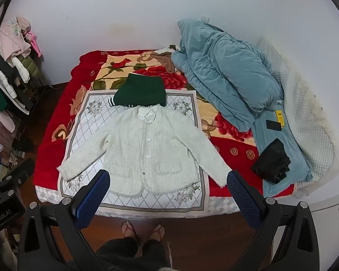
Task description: Fold large clothes
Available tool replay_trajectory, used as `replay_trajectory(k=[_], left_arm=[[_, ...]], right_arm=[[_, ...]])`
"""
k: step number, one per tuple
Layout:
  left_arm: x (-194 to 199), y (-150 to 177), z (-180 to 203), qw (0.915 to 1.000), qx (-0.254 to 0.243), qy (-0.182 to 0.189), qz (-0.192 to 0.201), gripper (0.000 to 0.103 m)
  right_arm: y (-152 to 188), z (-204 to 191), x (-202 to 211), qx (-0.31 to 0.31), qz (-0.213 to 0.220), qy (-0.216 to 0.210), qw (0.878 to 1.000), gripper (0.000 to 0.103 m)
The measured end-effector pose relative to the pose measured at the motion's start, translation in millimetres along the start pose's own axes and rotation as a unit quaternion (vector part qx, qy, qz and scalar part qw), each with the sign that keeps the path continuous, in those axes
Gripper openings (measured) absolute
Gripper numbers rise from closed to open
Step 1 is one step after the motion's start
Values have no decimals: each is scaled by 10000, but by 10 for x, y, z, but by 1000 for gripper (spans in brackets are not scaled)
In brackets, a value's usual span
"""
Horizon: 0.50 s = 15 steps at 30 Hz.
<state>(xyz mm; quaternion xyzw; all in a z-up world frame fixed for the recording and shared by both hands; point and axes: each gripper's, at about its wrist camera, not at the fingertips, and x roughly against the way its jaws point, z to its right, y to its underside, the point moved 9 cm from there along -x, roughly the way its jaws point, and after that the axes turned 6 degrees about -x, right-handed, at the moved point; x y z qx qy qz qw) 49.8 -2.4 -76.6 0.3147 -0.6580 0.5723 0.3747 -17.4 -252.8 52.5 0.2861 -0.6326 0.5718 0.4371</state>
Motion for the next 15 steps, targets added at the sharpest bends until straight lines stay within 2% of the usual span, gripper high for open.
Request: replay_trajectory(k=[1,15], left_arm=[[1,2,-5,10000,5,2,2,103],[59,-64,3,10000,6,-3,19,103]], right_arm=[[-10,0,-91,-2,3,2,10000,103],[19,26,-68,-5,1,-11,10000,103]])
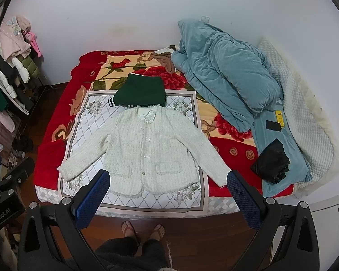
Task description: Fold large clothes
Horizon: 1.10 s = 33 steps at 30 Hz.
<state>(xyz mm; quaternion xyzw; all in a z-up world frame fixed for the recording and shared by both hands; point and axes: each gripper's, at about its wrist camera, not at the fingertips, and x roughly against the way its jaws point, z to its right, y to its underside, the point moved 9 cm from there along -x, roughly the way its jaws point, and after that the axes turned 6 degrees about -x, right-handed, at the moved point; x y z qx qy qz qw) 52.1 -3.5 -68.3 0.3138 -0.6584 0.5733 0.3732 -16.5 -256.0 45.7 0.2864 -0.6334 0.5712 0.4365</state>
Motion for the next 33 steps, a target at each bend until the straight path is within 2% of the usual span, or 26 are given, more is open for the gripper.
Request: replay_trajectory(k=[33], left_arm=[[46,-65,5,10000,52,24,60,103]], right_arm=[[-132,-36,103,-6,28,-56,10000,103]])
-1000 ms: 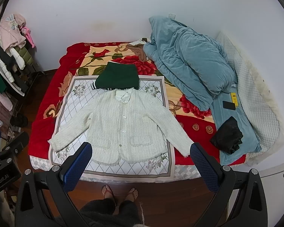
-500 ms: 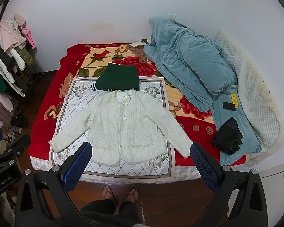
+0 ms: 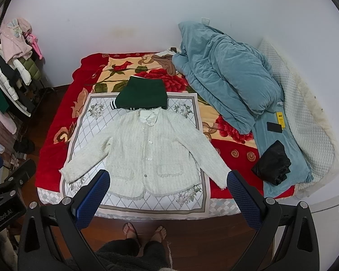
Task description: Fold large clothes
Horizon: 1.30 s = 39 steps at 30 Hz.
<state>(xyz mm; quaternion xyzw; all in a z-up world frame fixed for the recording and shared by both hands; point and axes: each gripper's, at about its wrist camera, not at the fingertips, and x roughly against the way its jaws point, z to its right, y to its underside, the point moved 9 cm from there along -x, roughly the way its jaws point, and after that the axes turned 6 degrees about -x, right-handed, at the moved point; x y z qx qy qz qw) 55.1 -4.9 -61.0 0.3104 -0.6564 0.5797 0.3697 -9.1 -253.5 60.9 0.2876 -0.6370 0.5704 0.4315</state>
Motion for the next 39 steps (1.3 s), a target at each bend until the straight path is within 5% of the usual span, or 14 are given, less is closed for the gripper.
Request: replay_trajectory(k=[39], left_arm=[[-67,-158,11,9999,-51,24,139,103]], right_arm=[[-203,-130,-20,-170,-73,-51,9998,103]])
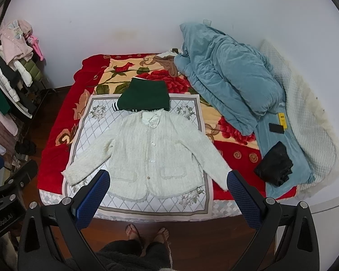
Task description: Fold large clothes
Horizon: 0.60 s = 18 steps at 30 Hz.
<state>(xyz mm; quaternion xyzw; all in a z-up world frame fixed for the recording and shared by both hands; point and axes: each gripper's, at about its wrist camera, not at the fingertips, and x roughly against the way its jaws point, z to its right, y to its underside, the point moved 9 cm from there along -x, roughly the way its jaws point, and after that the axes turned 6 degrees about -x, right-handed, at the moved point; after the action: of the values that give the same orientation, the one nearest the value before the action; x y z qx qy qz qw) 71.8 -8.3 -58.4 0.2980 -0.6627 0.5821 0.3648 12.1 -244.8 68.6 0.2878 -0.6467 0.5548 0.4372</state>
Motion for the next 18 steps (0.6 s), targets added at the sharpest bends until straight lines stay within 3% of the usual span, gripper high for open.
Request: replay_trajectory(k=[4,9,12,15,18], left_arm=[[-349,-166,-91,9991,-53,-256,345,103],[-1098,-247,-145,9974,-228,-553,390,103],[-1653,-217,-101,9975,-235,-649,133,103],[-2213,-180,-3,9964,-165,-818,-142,103],[-2809,-99,168,9942,-57,-1001,-398,103]], right_arm=[[-80,85,-275,-370,45,-25,9993,103],[14,501,-1198,-1255,-306,104,9916,103],[144,931,-1813,-1899,-383,307,9806,102],[299,1370,-2424,-2497,-422,400,9666,89],[525,1777,-3088,-2991,-665,430,9509,87]])
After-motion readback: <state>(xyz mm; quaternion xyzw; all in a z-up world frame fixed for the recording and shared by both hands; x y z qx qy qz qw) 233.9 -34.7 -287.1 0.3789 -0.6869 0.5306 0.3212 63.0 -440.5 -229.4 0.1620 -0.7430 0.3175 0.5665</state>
